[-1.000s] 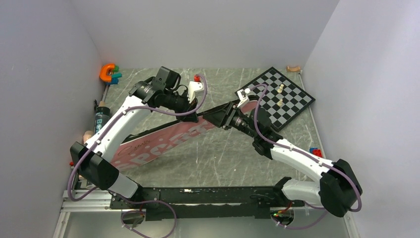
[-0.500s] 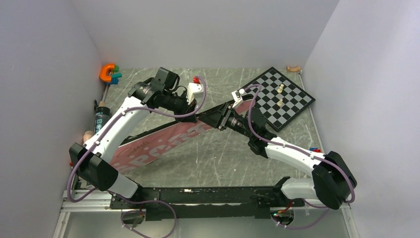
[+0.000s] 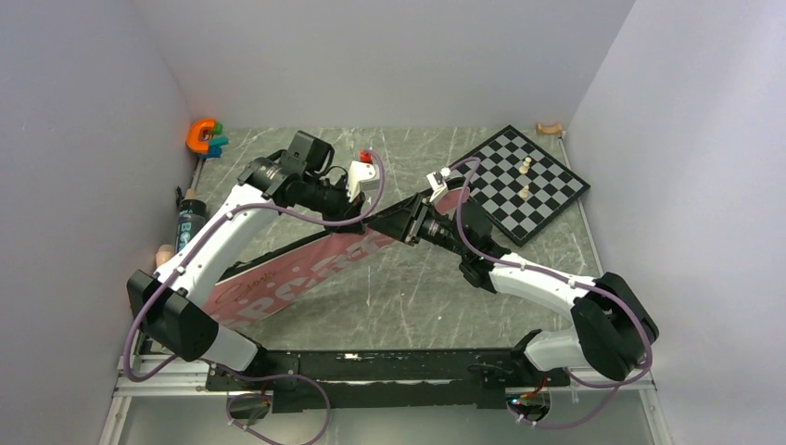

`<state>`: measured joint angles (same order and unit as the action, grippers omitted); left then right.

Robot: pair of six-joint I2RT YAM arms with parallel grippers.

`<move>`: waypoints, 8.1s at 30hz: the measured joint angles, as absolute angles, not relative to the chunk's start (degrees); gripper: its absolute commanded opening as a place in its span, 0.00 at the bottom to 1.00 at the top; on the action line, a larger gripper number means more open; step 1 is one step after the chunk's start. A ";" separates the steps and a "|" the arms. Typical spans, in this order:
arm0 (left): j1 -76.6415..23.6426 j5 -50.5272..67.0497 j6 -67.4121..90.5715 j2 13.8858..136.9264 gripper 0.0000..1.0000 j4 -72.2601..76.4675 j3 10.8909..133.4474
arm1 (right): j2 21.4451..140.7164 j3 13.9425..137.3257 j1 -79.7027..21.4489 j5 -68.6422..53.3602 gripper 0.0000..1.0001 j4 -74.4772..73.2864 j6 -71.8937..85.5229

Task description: Pack up the badminton gear

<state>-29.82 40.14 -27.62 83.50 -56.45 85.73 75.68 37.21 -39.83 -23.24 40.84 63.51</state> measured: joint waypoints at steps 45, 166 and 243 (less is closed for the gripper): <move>-32.03 39.24 -29.30 80.93 0.11 -50.74 82.48 | 74.54 37.43 -34.52 -32.49 0.00 41.58 68.47; -49.93 30.87 -41.87 101.10 0.02 -62.63 97.45 | 45.45 46.33 4.89 -20.60 0.51 -29.69 32.58; -1.45 6.74 -23.66 65.14 0.99 -35.64 61.08 | 64.05 41.69 -20.29 -5.56 1.00 -20.03 40.29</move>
<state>-1.45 6.74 -23.66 65.14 -35.64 61.08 64.05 41.69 -20.29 -5.56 -20.03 40.29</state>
